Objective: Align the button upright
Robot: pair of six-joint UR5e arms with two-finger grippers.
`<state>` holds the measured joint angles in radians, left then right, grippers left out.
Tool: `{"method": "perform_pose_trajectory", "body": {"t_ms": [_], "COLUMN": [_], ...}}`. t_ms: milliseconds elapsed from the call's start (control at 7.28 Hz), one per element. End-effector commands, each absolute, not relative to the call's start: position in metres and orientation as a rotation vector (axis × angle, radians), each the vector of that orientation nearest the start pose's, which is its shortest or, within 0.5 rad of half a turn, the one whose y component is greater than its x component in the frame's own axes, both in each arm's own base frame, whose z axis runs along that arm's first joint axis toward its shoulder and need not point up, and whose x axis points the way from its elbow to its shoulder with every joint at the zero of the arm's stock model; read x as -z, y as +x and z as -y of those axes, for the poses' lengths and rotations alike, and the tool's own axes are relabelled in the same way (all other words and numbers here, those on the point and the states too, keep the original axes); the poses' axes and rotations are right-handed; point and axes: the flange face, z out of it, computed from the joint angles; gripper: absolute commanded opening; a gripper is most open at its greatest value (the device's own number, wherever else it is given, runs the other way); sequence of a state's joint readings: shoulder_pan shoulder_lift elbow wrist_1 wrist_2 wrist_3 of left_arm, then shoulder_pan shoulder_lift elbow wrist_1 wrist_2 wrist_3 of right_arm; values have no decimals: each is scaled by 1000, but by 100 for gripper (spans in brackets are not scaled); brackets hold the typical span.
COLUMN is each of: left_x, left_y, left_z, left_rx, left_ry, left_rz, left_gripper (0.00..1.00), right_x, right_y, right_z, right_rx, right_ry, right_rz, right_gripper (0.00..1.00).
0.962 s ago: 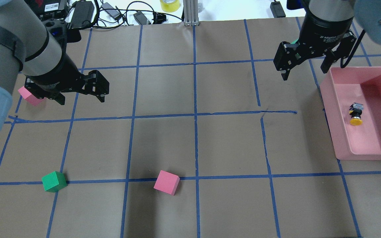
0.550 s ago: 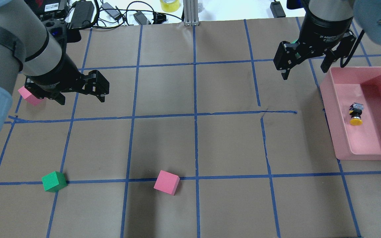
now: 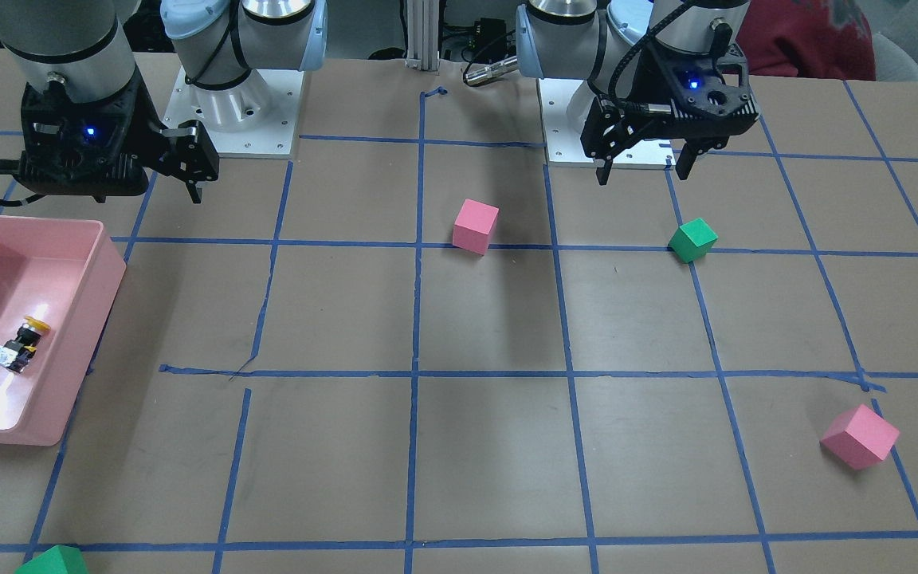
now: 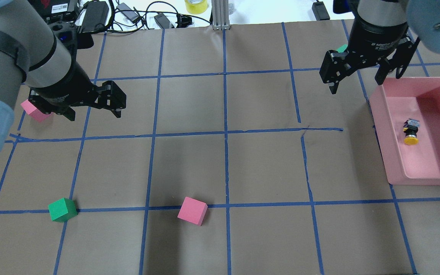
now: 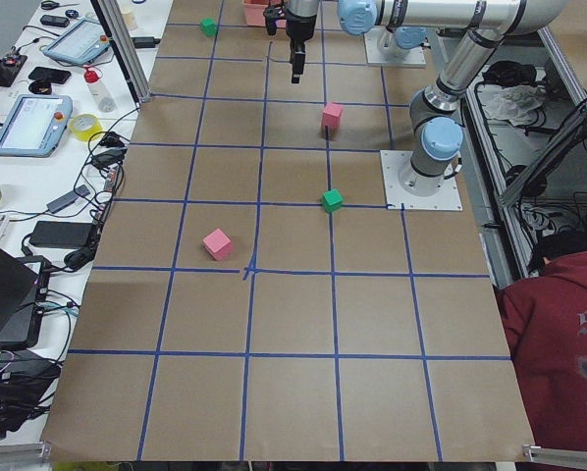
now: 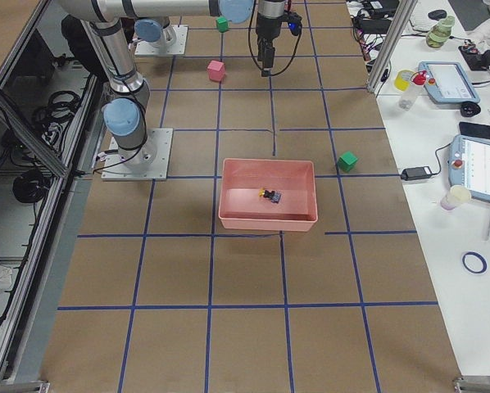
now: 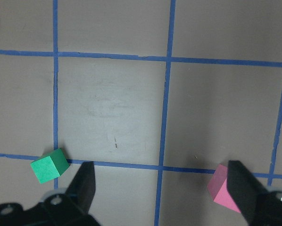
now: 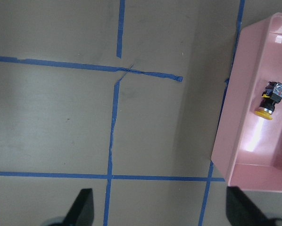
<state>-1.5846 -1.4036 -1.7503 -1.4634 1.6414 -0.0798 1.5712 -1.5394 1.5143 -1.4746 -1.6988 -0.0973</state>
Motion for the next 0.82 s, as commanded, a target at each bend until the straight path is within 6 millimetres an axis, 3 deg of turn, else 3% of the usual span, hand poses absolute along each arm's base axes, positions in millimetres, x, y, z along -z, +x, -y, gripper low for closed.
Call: {"method": "perform_pose_trajectory", "body": {"t_ms": [0,412,687], "left_x": [-487,-501,-511], "left_y": [-132,-133,-133], "left_z": [428,432,435], "left_rx": [151,210,238], "left_ry": [-104,-103,-88], "left_rz": [-3070,-3076,-3075], "left_gripper": [100,100,100], "right_x": [-491,-491,-491], "right_y": [122,119,106], "right_z": [499,499,503], "right_rx": [-120,-124,-115], "right_ry": [-172,-163,-123], "right_rz": [-3257,-3270,-3276], "right_gripper": [100,100,100]}}
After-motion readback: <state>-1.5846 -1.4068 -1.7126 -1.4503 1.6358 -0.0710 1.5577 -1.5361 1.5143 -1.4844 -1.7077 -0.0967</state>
